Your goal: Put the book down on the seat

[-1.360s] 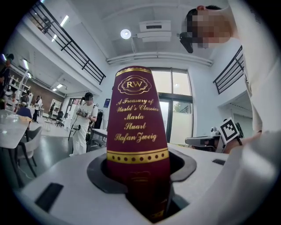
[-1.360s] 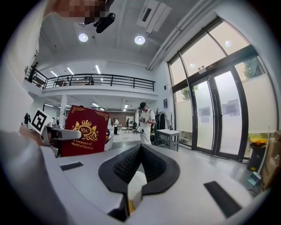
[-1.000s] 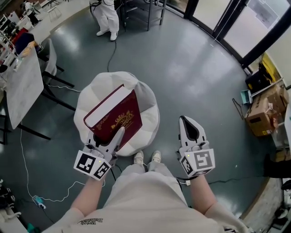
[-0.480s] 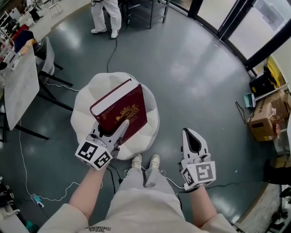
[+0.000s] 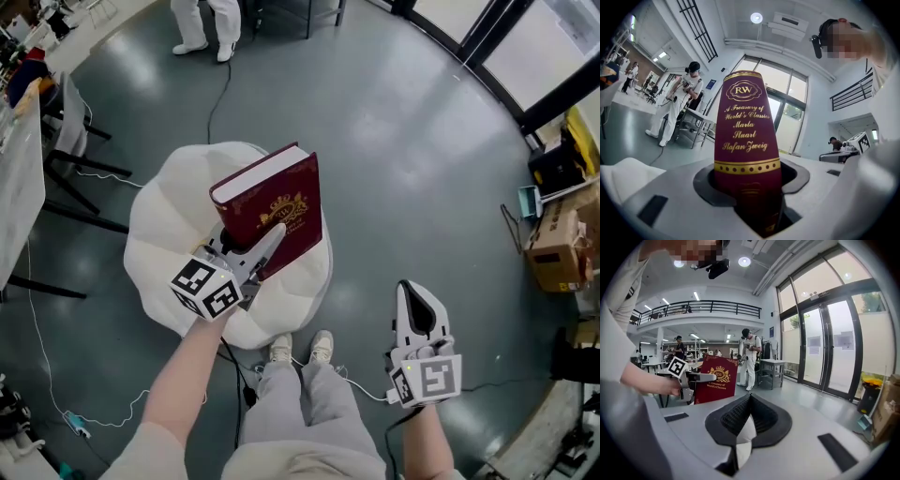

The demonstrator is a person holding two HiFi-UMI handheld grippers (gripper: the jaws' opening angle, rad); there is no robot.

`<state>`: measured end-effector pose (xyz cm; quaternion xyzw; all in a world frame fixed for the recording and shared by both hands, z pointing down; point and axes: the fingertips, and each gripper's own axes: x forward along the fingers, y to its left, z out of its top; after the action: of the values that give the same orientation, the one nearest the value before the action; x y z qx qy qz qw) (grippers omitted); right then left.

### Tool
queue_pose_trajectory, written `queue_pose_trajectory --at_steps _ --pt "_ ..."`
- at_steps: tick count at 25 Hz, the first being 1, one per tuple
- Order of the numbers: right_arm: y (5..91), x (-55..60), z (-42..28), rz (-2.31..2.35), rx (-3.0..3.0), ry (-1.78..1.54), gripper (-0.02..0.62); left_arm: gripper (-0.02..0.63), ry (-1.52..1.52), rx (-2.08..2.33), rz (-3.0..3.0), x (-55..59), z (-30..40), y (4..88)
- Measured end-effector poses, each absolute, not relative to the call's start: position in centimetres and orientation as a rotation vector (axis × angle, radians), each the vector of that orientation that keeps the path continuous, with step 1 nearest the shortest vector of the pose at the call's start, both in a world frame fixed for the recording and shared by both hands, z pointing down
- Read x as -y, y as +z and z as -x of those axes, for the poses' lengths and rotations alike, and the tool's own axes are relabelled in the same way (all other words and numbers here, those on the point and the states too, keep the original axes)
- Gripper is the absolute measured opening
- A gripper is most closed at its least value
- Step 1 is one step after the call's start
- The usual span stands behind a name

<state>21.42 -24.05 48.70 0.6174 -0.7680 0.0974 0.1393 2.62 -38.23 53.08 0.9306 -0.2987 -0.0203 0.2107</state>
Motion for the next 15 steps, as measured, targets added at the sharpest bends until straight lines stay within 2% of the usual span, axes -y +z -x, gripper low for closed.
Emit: queue_pose_trajectory --at_steps 6,15 --pt "58.5 26.4 -25.8 -1.787 2.139 0.285 -0.002 0.23 -0.041 0.702 -2.5 43.2 -5.2 66.9" --pt "68.1 26.8 -25.7 -1.779 2.197 0.375 -0.002 0.23 -0.041 0.637 -2.353 48.4 -6.9 84.7"
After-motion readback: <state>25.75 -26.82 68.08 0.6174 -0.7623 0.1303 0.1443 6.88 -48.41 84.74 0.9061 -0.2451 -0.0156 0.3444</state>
